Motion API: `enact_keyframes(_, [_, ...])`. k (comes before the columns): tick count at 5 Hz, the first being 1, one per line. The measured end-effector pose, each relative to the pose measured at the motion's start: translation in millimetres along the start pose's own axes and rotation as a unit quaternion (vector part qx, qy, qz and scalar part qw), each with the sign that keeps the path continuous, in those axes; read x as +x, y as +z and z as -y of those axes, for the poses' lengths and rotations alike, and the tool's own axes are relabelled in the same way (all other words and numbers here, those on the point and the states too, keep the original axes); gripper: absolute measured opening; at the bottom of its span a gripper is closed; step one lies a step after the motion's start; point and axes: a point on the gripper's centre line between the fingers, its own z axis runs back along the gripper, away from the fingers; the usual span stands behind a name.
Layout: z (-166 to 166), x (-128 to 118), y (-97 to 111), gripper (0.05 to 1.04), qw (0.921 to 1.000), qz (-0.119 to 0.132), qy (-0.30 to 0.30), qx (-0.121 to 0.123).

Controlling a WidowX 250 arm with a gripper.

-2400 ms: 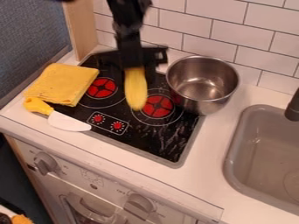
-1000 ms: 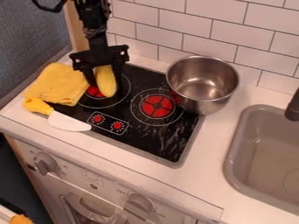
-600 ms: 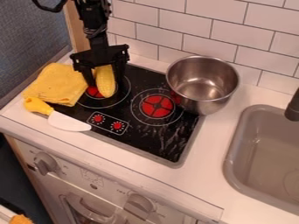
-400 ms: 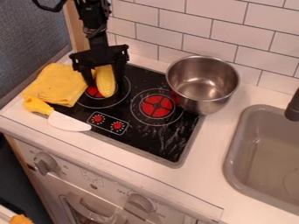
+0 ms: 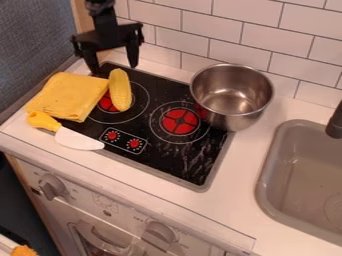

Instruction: Move the maize to the right side of the burner

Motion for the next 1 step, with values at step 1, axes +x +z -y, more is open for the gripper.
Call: enact_keyframes(1, [-3.7,8.6,16.4,1.0,0.9997,-0.001,-0.004,0.024])
